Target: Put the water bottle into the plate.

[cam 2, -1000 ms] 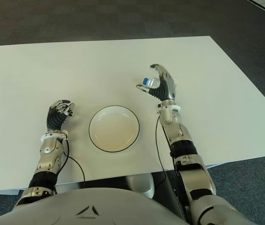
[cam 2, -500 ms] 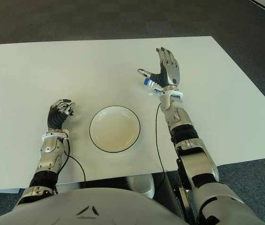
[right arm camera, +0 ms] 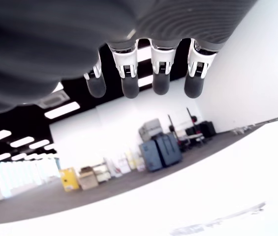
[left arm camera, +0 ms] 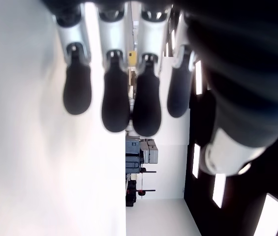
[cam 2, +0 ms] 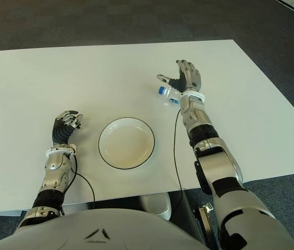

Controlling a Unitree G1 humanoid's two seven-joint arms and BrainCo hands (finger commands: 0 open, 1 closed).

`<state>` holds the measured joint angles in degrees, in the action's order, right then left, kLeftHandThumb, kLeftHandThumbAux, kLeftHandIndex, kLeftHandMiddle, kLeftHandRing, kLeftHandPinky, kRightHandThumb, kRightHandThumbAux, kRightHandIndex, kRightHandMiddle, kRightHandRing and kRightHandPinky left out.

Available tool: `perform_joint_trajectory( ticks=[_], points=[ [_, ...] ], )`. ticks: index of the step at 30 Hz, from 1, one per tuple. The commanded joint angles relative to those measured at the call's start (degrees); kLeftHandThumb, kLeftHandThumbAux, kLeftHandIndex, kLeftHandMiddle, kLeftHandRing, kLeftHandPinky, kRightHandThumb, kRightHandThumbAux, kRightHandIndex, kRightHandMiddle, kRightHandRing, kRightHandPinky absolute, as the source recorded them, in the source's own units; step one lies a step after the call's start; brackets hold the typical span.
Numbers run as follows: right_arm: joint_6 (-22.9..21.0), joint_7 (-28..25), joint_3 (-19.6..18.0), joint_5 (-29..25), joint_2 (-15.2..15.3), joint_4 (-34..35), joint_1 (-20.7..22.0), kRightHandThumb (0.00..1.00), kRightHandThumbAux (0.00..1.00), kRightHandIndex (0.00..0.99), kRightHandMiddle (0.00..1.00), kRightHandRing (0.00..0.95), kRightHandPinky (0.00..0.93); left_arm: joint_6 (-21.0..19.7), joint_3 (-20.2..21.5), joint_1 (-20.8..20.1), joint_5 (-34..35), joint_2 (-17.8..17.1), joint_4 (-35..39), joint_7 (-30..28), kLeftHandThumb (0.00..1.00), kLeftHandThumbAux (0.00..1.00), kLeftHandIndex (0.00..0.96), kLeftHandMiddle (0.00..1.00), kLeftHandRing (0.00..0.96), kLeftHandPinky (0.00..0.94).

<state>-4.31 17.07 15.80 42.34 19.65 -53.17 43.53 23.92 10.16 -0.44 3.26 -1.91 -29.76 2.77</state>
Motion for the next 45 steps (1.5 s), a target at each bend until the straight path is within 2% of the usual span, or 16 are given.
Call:
perform_joint_trajectory(
  ticks=[1,8,18,32,45],
  points=[
    [0.61,-2.72,1.75,-1.37,-0.62,-6.57,2.29,0.605,0.166,0.0,0.0,0.0,0.0,-1.56,-0.2,1.14,-0.84,-0.08,-1.99,0.84,0.709,0.712,0.436,0.673,0.654,0.637],
    [0.37,-2.17,3.93,-1.86,-2.76,-14.41,3.56,0.613,0.173,0.0,0.0,0.0,0.0,-1.54,-0.18,1.16,-0.87,-0.11,-1.91,0.6,0.709,0.713,0.436,0.674,0.657,0.641],
    [-2.02,-4.41,5.67,-2.58,-3.62,-20.13,3.68,0.629,0.209,0.0,0.0,0.0,0.0,-1.93,-0.25,1.66,-0.93,0.2,-0.86,0.82,0.709,0.713,0.436,0.672,0.653,0.633],
    [-4.61,-3.26,6.15,-3.64,-5.67,-23.12,0.93,0.661,0.259,0.0,0.0,0.0,0.0,-2.4,0.05,1.68,-0.38,0.28,-0.79,0.57,0.71,0.712,0.436,0.665,0.644,0.625],
    [-6.64,-5.51,6.25,-3.71,-6.27,-24.7,-1.12,0.698,0.288,0.0,0.0,0.0,0.0,-1.3,-0.04,1.63,0.35,0.34,-1.25,0.15,0.709,0.711,0.436,0.662,0.641,0.627]
  ],
)
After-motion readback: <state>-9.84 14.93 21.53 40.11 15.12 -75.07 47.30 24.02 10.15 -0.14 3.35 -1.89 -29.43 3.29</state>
